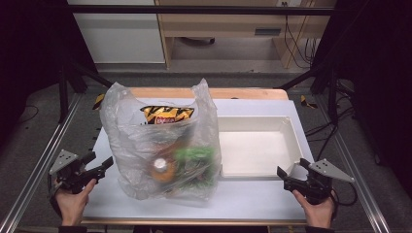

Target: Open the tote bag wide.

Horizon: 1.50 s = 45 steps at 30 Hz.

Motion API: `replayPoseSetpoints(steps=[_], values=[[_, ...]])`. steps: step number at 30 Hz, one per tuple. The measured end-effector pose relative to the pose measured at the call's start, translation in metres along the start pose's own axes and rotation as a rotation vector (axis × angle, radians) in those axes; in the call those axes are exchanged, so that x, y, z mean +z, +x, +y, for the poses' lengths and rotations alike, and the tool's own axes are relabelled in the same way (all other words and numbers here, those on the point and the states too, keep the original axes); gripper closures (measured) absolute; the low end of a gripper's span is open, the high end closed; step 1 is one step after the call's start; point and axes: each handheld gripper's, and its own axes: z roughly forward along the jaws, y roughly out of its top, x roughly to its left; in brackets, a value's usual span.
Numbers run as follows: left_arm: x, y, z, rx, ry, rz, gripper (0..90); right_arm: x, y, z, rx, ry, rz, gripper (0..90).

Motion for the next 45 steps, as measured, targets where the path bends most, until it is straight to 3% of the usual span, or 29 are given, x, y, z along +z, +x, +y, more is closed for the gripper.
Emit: replayPoseSetpoints(steps=[11,14,18,28,37,45], values=[[-0.008,0.0,0.007,-0.007,-0.013,-0.031,27.8,0.002,0.012,0.005,0.022,-0.025,0.018,17.1],[-0.009,0.0,0.009,-0.01,-0.023,-0.043,29.4,0.004,0.018,0.007,0.001,-0.029,0.029,18.4],[-0.009,-0.003,0.01,-0.002,-0.011,-0.056,30.1,0.007,0.028,0.01,0.007,-0.03,0.069,19.7],[-0.013,-0.007,0.014,0.007,-0.018,-0.084,32.7,0.009,0.047,0.02,-0.012,-0.039,0.098,22.9],[-0.021,-0.015,0.022,0.016,-0.047,-0.115,37.0,0.015,0.061,0.027,-0.035,-0.041,0.138,24.6],[-0.028,-0.019,0.027,0.02,-0.068,-0.118,40.2,0.021,0.075,0.034,-0.06,-0.043,0.184,27.6]])
